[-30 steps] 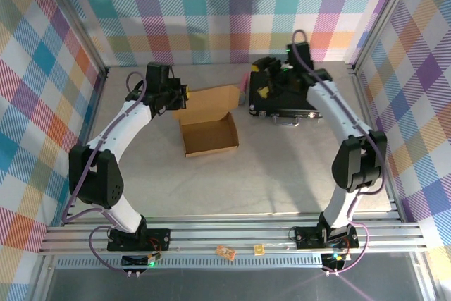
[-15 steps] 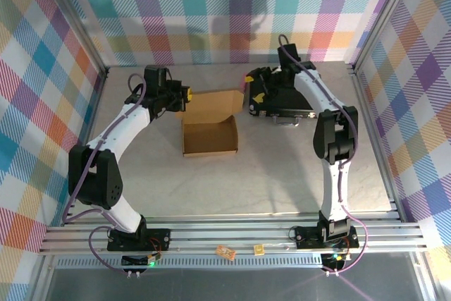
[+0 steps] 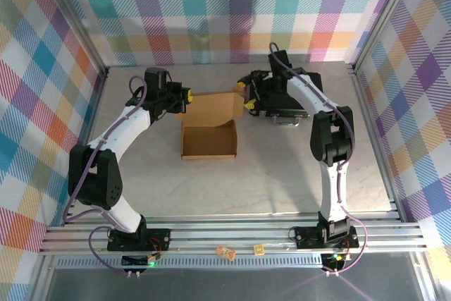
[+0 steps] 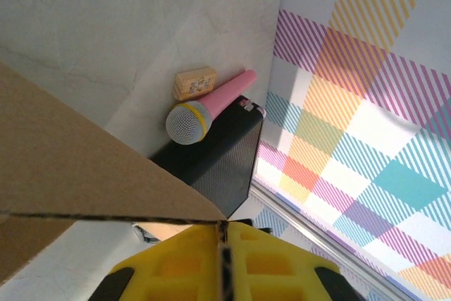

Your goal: Fold the paper box

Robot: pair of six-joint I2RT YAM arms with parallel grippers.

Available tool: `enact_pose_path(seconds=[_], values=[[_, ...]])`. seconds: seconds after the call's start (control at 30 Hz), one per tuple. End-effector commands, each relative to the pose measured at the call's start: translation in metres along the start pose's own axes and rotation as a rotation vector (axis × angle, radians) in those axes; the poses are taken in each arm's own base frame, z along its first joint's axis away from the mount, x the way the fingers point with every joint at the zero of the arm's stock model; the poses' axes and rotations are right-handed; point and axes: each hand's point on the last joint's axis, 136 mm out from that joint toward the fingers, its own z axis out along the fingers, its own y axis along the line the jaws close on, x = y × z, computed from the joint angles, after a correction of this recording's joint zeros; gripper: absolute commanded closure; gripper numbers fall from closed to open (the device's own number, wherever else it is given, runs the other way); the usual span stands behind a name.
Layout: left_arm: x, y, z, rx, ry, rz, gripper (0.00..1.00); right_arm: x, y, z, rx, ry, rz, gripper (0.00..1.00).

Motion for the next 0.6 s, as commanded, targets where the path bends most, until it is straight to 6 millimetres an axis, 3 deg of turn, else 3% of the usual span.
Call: enact_pose_path(seconds=[0.0, 0.57], values=[[0.007, -0.008, -0.005, 0.047, 0.007, 0.005, 1.0, 0.028, 0.021, -0.008, -0.07, 0.033, 0.024, 0.3], [0.017, -0.013, -0.003, 0.082, 0.047, 0.016, 1.0, 0.037, 0.029, 0.014, -0.077, 0.088, 0.114, 0.24]])
